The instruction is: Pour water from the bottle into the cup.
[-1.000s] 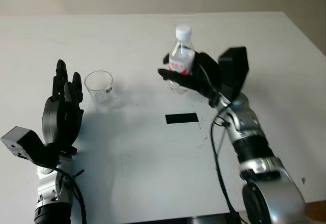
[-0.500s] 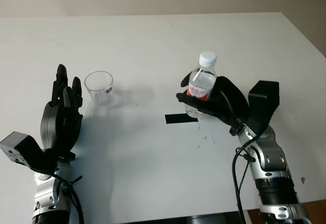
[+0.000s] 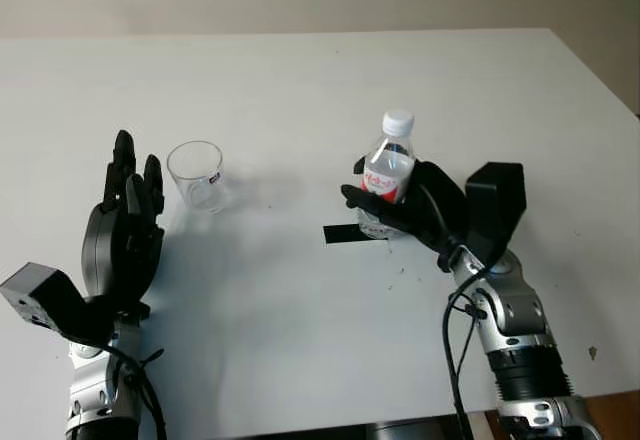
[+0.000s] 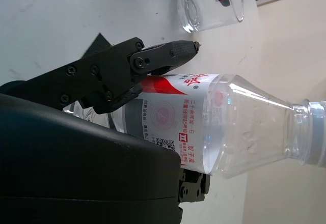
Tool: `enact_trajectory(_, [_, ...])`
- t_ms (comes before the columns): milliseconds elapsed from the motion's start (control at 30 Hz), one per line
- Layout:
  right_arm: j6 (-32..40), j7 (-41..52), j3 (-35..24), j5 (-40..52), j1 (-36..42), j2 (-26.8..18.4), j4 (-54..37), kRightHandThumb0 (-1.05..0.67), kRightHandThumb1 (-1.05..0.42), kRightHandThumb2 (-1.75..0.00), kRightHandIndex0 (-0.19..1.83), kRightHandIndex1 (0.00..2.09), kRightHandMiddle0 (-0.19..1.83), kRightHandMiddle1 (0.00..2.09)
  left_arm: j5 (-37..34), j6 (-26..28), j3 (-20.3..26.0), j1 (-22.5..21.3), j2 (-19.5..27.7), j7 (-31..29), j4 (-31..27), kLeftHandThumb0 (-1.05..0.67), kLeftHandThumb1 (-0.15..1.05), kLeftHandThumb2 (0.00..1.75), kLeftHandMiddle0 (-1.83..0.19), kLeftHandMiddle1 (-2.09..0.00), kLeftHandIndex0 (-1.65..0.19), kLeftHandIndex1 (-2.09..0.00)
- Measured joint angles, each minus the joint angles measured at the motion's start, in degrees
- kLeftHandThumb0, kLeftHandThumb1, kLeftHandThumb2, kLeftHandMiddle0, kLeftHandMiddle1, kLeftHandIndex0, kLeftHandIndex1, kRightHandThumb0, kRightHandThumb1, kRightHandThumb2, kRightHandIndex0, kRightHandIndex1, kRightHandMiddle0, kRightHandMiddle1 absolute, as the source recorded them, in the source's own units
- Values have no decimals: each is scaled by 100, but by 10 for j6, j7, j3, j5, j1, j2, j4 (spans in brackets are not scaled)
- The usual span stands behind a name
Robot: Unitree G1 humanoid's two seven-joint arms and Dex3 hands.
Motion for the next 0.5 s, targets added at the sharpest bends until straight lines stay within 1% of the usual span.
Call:
enact_trajectory(167, [-2,0,-1,1,-18,7,23,-24,-105,-29,62,209,-19,209,0,0,0,0,-1,0,0,-83,105,56,7,0,12,0])
enact_trajectory(500, [-2,5,0,-3,-20,6,26,-25,-105,-29,66,209,-19,209,0,0,0,0,-1,2,0,-83,105,56,7,0,11,0])
